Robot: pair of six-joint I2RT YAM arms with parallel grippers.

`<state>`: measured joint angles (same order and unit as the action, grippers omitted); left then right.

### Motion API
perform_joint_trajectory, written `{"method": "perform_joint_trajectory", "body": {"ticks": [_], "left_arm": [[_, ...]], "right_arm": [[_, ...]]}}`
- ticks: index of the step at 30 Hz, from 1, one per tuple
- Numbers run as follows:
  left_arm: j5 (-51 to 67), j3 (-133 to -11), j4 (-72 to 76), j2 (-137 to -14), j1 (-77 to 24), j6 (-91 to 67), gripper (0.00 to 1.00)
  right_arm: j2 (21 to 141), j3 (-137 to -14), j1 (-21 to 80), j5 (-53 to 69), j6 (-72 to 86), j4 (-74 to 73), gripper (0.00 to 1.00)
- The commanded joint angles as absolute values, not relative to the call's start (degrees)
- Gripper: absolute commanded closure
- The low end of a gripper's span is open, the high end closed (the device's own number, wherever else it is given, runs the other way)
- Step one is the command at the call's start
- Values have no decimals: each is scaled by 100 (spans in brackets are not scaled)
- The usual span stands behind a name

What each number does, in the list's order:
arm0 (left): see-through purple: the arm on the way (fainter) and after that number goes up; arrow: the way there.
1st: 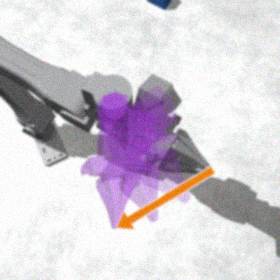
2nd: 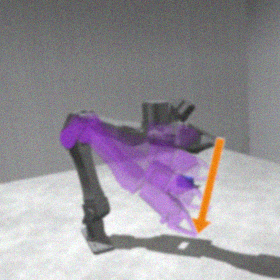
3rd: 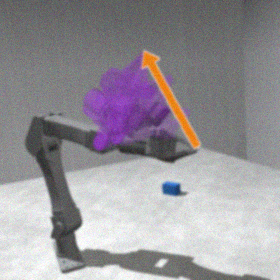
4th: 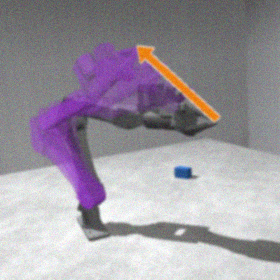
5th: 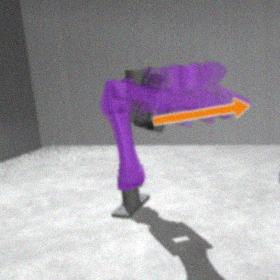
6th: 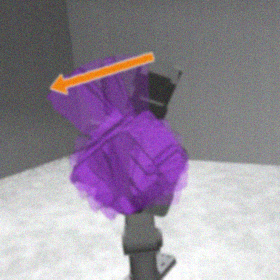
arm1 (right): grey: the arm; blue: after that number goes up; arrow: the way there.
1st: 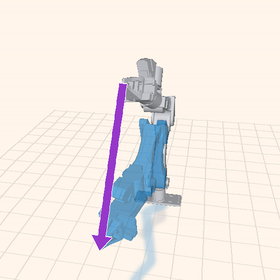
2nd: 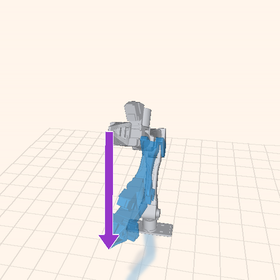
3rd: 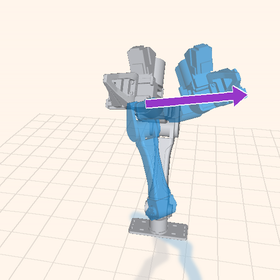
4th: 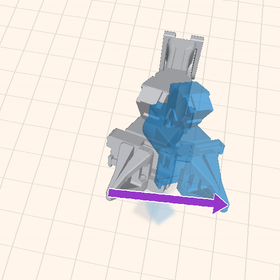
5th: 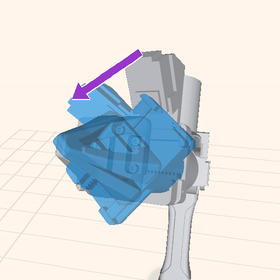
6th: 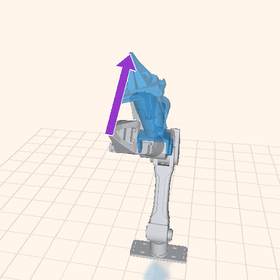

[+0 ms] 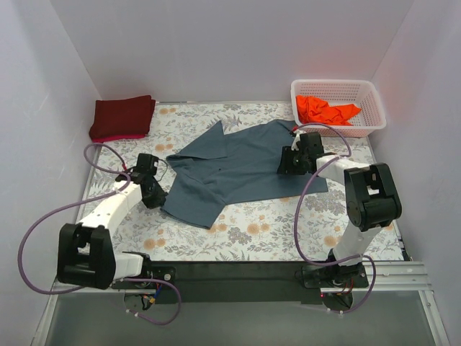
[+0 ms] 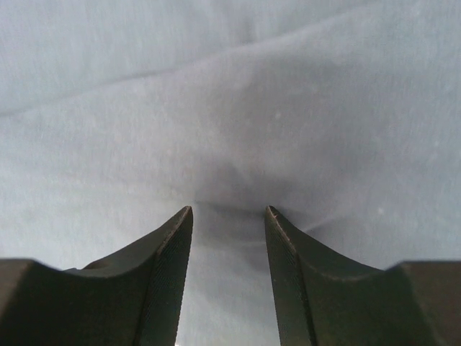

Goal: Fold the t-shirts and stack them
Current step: Flatten the tshirt out

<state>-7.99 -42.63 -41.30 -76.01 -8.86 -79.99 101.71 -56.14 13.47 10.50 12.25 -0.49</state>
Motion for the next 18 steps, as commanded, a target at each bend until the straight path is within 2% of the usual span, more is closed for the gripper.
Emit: {"method": "perform_joint_trajectory", "body": {"ticks": [1, 5, 7, 9, 18], "left_arm": [[-1291, -4824, -4411, -6830, -835, -8086, 100], [-1765, -5106, -4430, -6434, -625, -7998, 100], [-1872, -5133, -4386, -6285, -554, -7972, 100], [-1924, -5089, -4298, -6197, -466, -7919, 100], [-2294, -4351, -3631, -5300, -281, -7708, 100]], "right_arm": [[9671, -5318, 1310, 915, 1257, -764, 48], [9045, -5221, 1310, 423, 1274, -1150, 45], [8702, -5134, 1292, -189, 1327, -1335, 35], [8413, -5028, 1231, -552, 1415, -1555, 30], [7770, -4237, 668, -976, 1810, -1916, 34]]}}
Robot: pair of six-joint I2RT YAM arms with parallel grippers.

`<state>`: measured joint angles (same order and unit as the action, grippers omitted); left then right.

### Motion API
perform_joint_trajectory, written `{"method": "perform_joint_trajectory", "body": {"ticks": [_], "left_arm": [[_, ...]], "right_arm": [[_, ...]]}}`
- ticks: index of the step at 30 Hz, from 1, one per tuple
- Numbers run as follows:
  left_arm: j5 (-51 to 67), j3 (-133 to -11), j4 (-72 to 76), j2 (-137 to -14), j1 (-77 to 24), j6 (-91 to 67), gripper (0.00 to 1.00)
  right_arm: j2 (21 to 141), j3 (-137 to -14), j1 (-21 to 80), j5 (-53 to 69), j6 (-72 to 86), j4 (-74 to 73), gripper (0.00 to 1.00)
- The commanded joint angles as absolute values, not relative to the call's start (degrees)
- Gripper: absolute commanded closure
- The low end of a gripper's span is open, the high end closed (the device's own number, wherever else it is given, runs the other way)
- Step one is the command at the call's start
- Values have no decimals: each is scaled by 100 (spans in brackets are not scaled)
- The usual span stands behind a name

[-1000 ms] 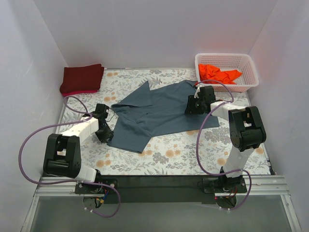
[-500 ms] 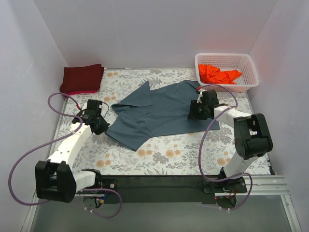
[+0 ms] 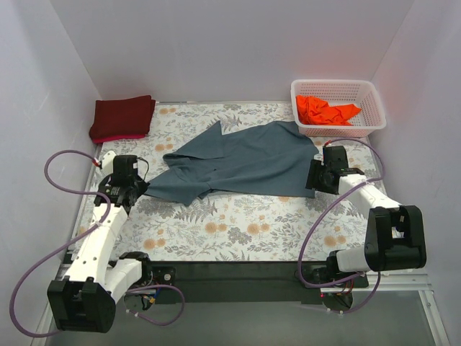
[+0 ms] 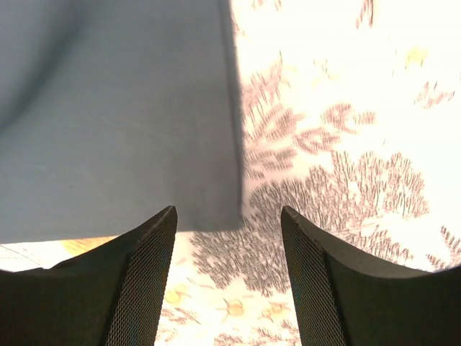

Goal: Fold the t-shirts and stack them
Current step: Flatten the tshirt out

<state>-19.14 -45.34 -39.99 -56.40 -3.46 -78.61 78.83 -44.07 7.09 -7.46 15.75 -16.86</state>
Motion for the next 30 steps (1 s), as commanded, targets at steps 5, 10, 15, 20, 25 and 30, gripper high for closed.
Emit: {"method": "perform_joint_trajectory", "body": {"ticks": [5, 10, 15, 20, 25, 30], "left_arm": [[-1900, -3877, -3261, -5089, -281, -7620, 100], [-1670, -3718, -3015, -5080, -281, -7559, 100], [-1731, -3727, -3006, -5133, -281, -7462, 100], [-1758, -3718, -2962, -5115, -281, -7409, 100], [-1776, -3726, -2971, -5142, -281, -7400, 100], [-1758, -3727, -2979, -5203, -272, -7409, 100]], "right_arm": [[7919, -4271, 606, -853, 1951, -1916, 35], [8244, -4368, 615, -546, 2004, -1819, 38], [8464, -4333, 694, -738, 2013, -1819, 39], [8692, -4254, 817, -897, 2057, -1854, 39], [8842, -4122, 1133, -1045, 2144, -2003, 40], [9053, -4009, 1388, -1178, 2118, -2215, 40]]}}
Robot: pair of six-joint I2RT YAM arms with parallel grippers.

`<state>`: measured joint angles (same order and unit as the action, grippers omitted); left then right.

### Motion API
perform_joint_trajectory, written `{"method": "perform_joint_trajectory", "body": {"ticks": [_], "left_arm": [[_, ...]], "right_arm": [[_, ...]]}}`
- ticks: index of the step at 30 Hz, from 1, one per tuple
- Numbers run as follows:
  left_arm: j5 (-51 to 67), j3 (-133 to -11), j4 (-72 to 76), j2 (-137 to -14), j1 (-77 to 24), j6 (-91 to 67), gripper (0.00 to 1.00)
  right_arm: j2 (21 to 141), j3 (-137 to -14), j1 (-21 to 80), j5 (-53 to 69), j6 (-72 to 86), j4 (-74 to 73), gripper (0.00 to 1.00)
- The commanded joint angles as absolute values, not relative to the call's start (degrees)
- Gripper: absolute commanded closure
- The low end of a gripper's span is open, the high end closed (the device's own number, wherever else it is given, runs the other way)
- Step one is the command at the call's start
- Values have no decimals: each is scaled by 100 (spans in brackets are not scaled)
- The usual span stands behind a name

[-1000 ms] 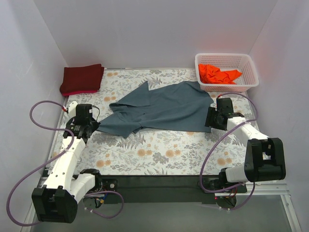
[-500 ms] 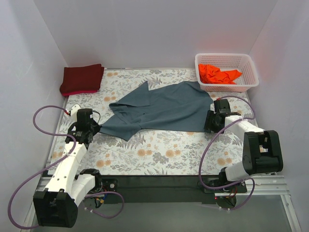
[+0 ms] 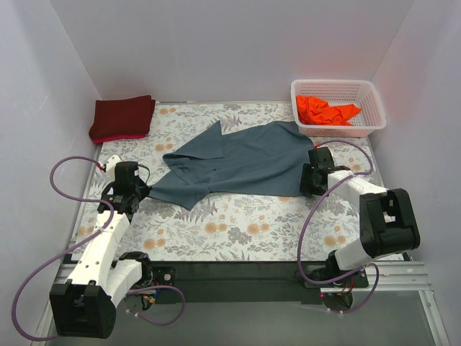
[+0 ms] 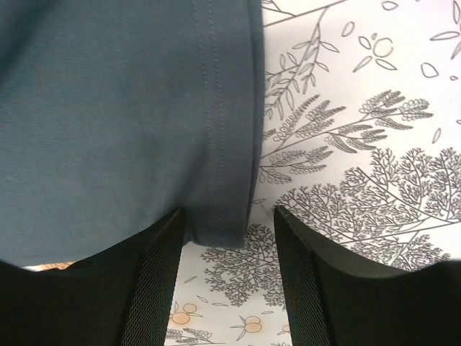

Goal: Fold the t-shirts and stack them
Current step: Flatten the tshirt out

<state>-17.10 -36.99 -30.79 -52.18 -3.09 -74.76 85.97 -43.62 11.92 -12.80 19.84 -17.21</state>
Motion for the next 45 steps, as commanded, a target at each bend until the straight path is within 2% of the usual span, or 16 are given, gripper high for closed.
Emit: {"method": "perform_joint_trajectory", "body": {"ticks": [1, 3, 6, 10, 12, 13, 14, 19, 23, 27, 34, 40, 45], "left_arm": [[-1767, -3727, -2971, -5194, -272, -7418, 100], [-1784, -3709, -2988, -5168, -272, -7435, 100], [-1775, -3700, -2988, -5150, -272, -7453, 100], [-1872, -3726, -3023, -5150, -272, -7488, 100], [-1907, -3727, -3058, -5150, -272, -7523, 100], [-1907, -3753, -3067, -5159, -272, -7532, 100], [-1899, -3779, -3093, -5168, -272, -7541, 100], [-1784, -4375, -3445, -5238, -255, -7664, 100], [-2125, -5631, -3814, -5449, -211, -7647, 100], [-2417, -7779, -4419, -5818, -193, -7568, 100], [-2698, -10288, -4825, -5741, -193, -7164, 100], [-2944, -11081, -4448, -5002, -202, -6628, 100], [-2857, -11907, -4026, -4755, -211, -6206, 100]], "right_arm": [[9061, -3964, 1397, -1152, 2118, -2206, 41], [9088, -3859, 1397, -1116, 2118, -2206, 43], [9097, -3823, 1397, -1081, 2057, -2206, 55], [9044, -3832, 1406, -1107, 1995, -2197, 81], [8956, -3841, 1406, -1125, 1960, -2223, 88], [8921, -3841, 1398, -1151, 1934, -2232, 95], [8843, -3884, 1397, -1177, 1934, -2259, 99], [8377, -4367, 1397, -1274, 1855, -2504, 99], [7842, -5368, 1397, -1301, 1706, -2864, 99], [7480, -6982, 1397, -1283, 1433, -3260, 99], [6558, -8769, 1406, -1091, 722, -3507, 99], [5495, -9385, 1406, -590, 220, -3516, 99], [5098, -9957, 1397, -238, 18, -3498, 99]]}}
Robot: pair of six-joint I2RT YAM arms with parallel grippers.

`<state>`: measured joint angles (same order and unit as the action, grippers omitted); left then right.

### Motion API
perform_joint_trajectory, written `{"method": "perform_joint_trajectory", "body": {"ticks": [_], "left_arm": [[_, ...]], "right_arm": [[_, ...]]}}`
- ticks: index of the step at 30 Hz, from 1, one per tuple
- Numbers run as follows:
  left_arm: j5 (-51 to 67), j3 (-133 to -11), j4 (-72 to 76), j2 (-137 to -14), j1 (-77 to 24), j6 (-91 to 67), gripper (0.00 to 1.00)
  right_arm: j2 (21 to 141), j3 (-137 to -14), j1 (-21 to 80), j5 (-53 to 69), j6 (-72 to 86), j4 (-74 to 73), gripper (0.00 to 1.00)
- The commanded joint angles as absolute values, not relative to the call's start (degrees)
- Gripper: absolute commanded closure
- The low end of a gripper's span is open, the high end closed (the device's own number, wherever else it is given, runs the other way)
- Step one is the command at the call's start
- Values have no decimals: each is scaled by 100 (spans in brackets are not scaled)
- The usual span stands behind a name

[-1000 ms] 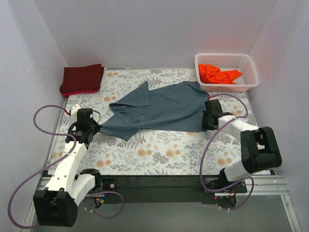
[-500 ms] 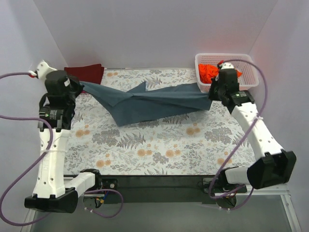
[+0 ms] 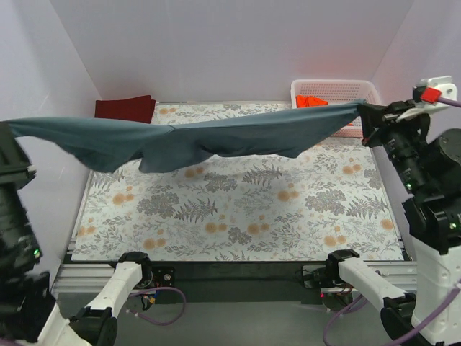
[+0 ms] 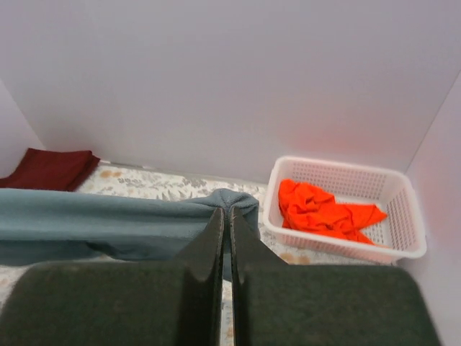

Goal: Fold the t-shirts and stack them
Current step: Flatten the tshirt out

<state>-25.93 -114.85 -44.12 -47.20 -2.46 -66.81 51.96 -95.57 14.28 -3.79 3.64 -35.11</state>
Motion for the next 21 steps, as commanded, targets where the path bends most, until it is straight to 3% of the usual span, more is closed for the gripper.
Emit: {"method": "perform_joint_trajectory", "body": {"ticks": [1, 6, 11, 15, 21], "left_arm": [[-2813, -12040, -3956, -4764, -228, -6101, 100], [-2558, -12778, -3542, -5149, -325, -5749, 100], [-2330, -12508, -3437, -5686, -518, -5511, 100], [-1751, -11411, -3217, -6099, -519, -5519, 100], [-1530, -8618, -2234, -6670, -519, -5616, 100]], "right_arm": [[5063, -10071, 1397, -185, 18, -3515, 99], [5141, -10555, 1406, 167, -132, -3516, 99], [5405, -10319, 1406, 193, -132, -3489, 99], [5607, -9503, 1406, 123, -141, -3157, 99], [6072, -7386, 1398, -166, -176, -2120, 99]]}}
